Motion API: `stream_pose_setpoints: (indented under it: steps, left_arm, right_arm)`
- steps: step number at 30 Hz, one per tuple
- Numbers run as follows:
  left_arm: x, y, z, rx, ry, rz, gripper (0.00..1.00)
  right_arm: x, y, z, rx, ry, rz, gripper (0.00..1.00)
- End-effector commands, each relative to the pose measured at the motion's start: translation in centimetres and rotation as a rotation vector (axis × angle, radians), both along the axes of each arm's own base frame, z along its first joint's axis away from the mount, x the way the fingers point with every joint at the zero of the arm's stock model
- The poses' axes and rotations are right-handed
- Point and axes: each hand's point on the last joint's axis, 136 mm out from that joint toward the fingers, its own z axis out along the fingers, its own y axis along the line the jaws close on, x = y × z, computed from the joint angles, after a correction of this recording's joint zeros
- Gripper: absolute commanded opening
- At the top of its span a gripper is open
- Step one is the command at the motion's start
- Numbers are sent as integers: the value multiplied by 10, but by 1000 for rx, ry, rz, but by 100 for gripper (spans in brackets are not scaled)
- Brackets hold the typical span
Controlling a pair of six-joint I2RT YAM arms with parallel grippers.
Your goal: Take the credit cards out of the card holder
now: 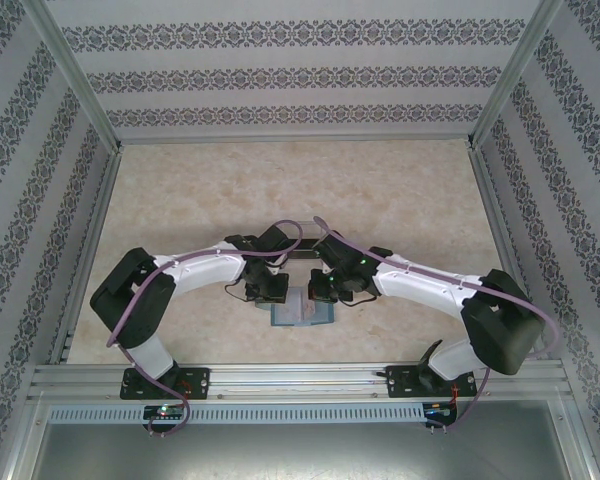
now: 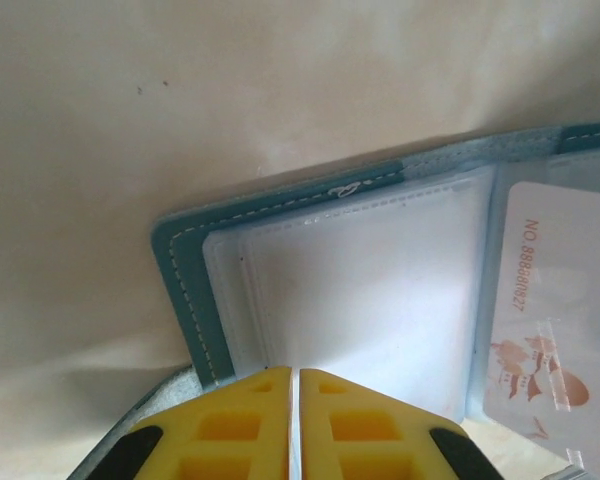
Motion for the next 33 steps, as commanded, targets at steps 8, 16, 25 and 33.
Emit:
stream_pose_setpoints:
  steps: [8, 16, 25, 33]
  left_arm:
    - [9, 16, 30, 15, -103, 23, 13]
    - [7, 31, 34, -14, -126, 74, 16]
    - [-3, 47, 32, -21, -123, 117, 16]
    - [-15, 57, 28, -29, -116, 153, 17]
  right_arm:
    - [16, -7, 37, 27, -123, 188, 2]
    - [31, -6, 46, 31, -200, 463, 3]
    - [66, -12, 66, -106, -449, 869, 0]
    - [98, -16, 77, -236, -575, 1173, 0]
